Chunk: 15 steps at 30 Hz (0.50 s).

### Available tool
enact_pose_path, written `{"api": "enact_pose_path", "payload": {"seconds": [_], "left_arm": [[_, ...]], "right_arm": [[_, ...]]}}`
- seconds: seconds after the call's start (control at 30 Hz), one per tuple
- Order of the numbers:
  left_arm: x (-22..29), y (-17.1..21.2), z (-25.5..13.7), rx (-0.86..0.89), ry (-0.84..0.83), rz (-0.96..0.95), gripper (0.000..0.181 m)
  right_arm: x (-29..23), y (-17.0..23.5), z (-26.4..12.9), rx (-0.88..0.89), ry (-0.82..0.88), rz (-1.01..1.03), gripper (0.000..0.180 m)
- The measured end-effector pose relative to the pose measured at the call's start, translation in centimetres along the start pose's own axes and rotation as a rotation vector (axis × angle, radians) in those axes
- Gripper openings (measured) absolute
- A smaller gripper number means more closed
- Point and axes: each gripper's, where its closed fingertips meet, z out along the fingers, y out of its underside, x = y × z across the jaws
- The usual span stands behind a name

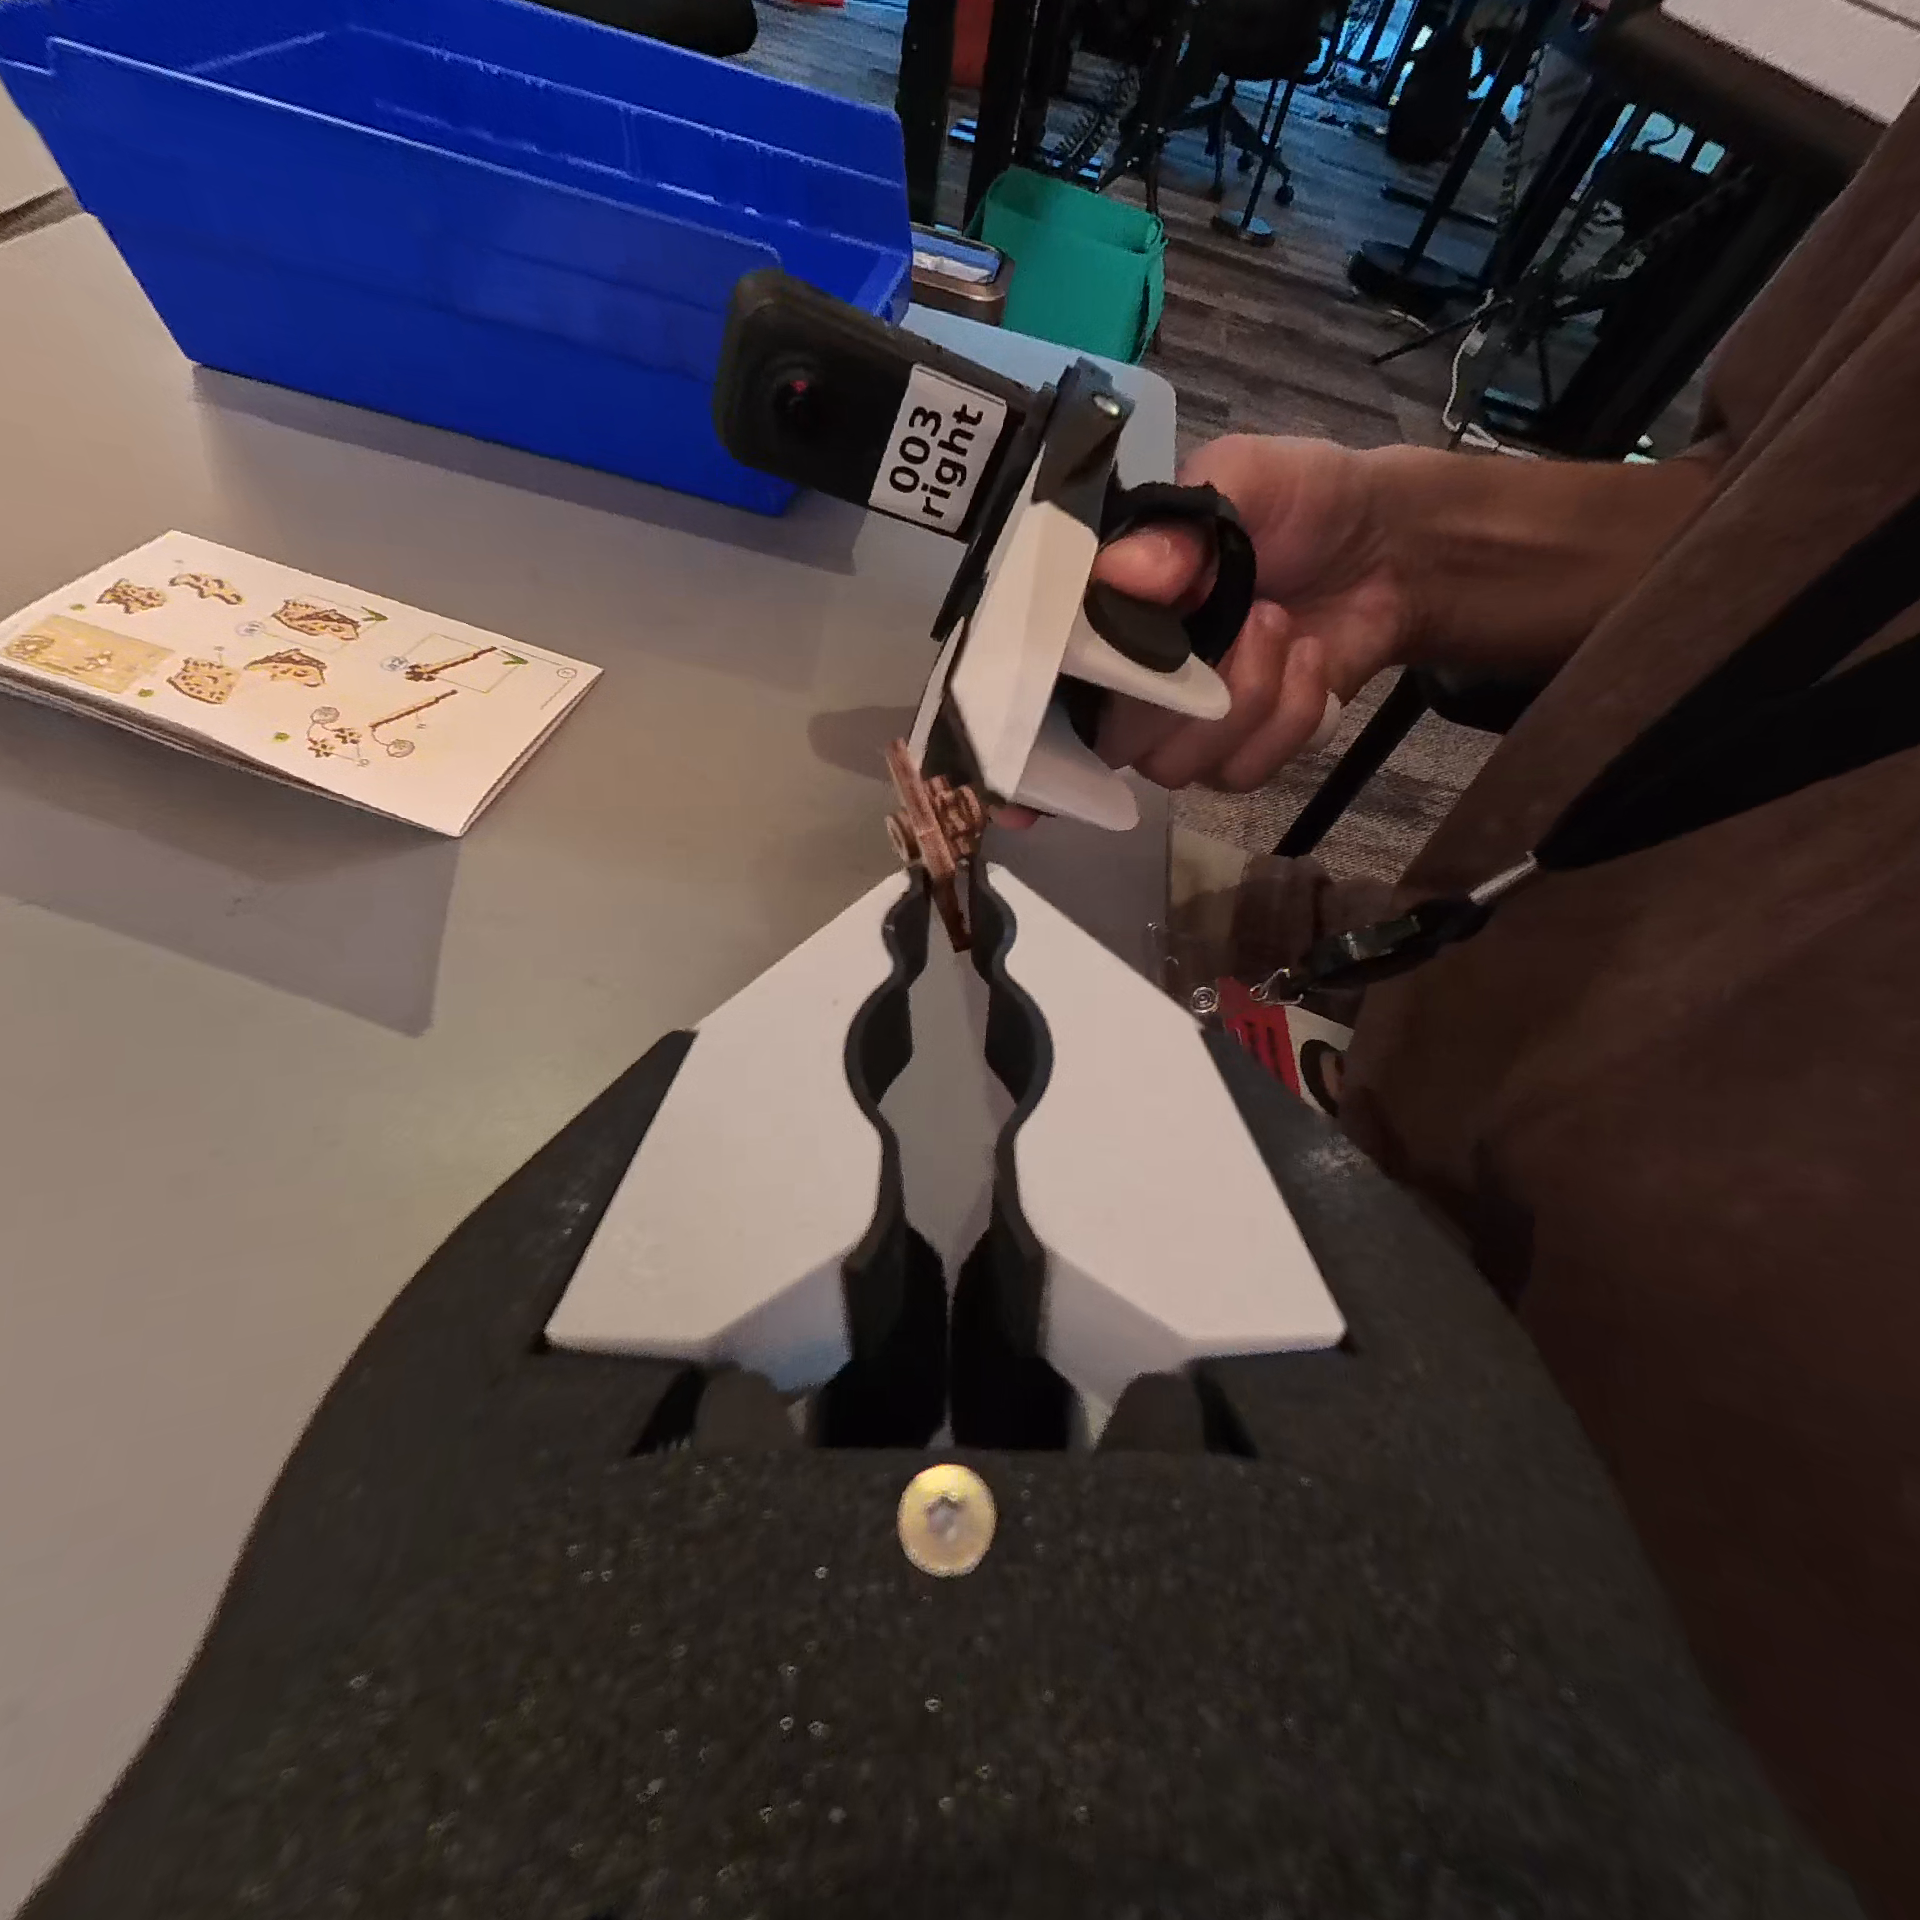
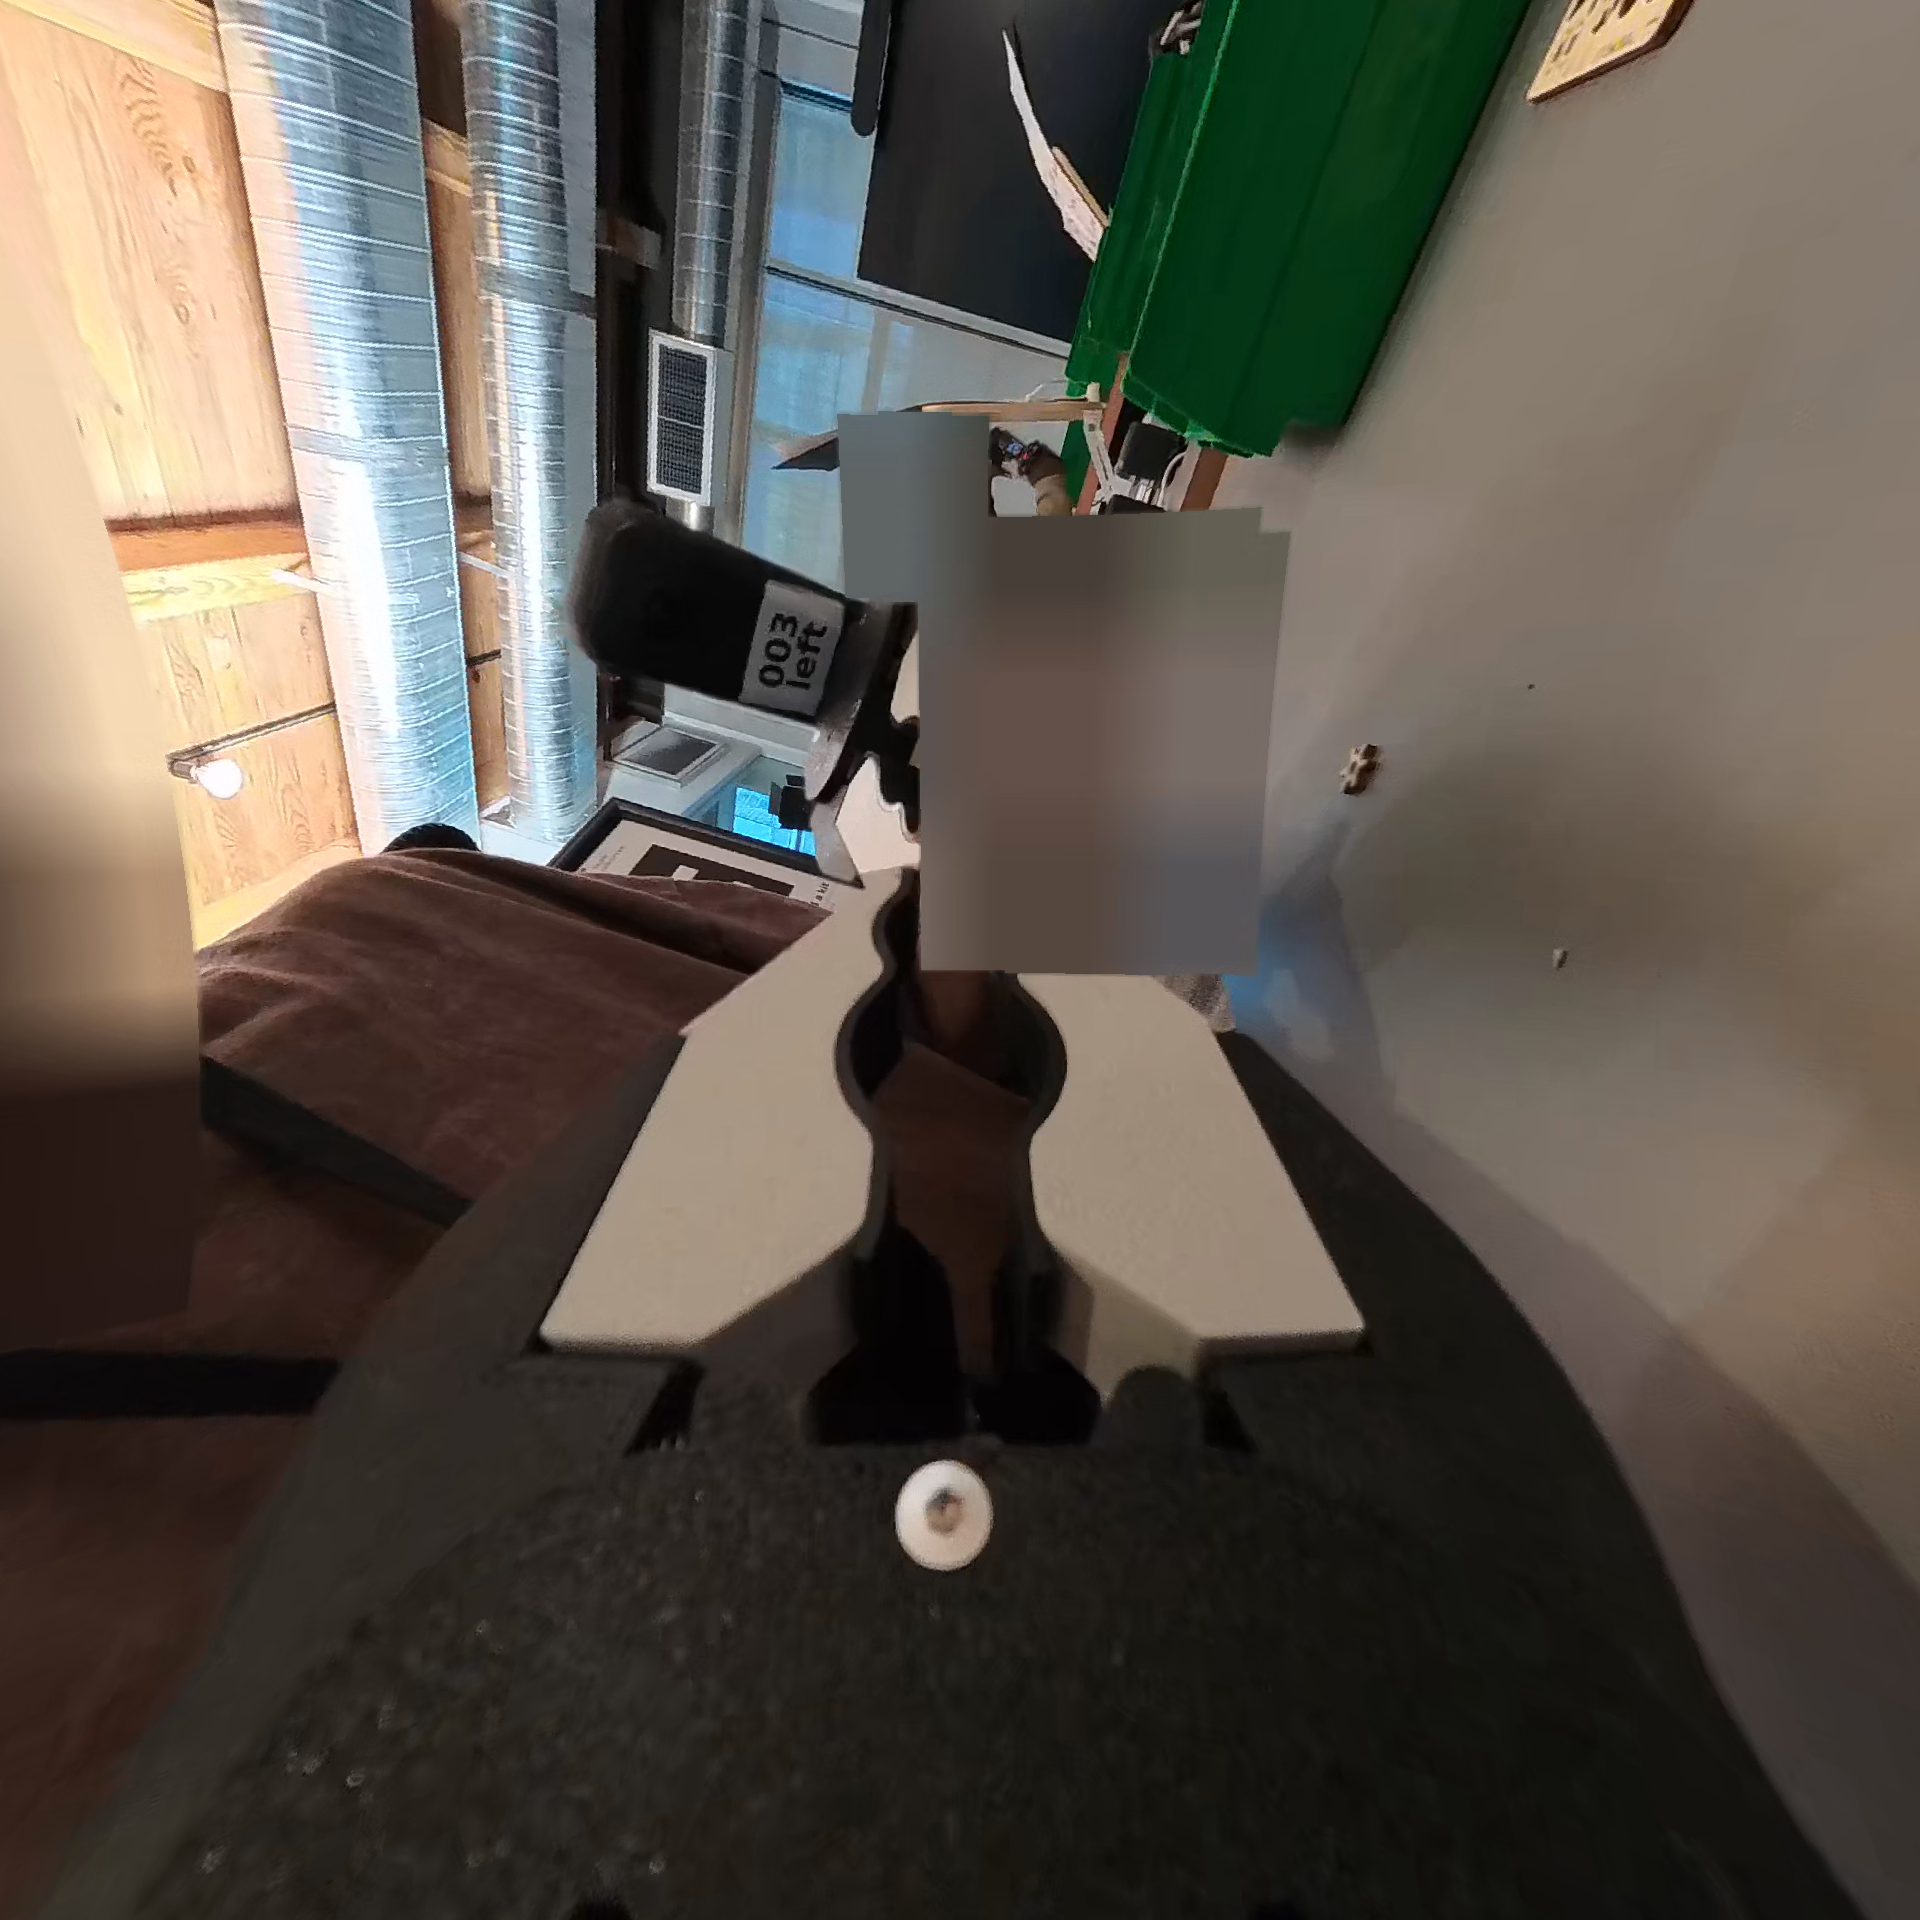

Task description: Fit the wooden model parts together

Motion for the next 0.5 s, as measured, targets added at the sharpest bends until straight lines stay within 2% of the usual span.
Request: {"api": "enact_pose_path", "payload": {"seconds": [0.03,0.17,0.23,0.33,0.5], "left_arm": [[0.1,-0.1,-0.1,0.009,0.01,-0.012,0.005],[0.2,0.0,-0.1,0.017,0.033,-0.037,0.005],[0.5,0.1,0.0,0.007,0.046,-0.035,0.005],[0.8,0.2,-0.1,-0.01,0.05,-0.016,0.001],[1.5,-0.1,-0.1,-0.007,0.071,-0.004,0.001]], "right_arm": [[-0.1,0.0,0.0,-0.004,0.0,-0.012,0.012],[-0.3,0.3,0.0,-0.032,0.009,-0.063,0.016],[-0.8,0.9,-0.3,-0.104,0.016,-0.14,0.019],[-0.1,1.0,-1.8,-0.189,0.167,-0.381,0.022],[-0.3,0.4,-1.7,-0.188,0.263,-0.712,0.026]]}}
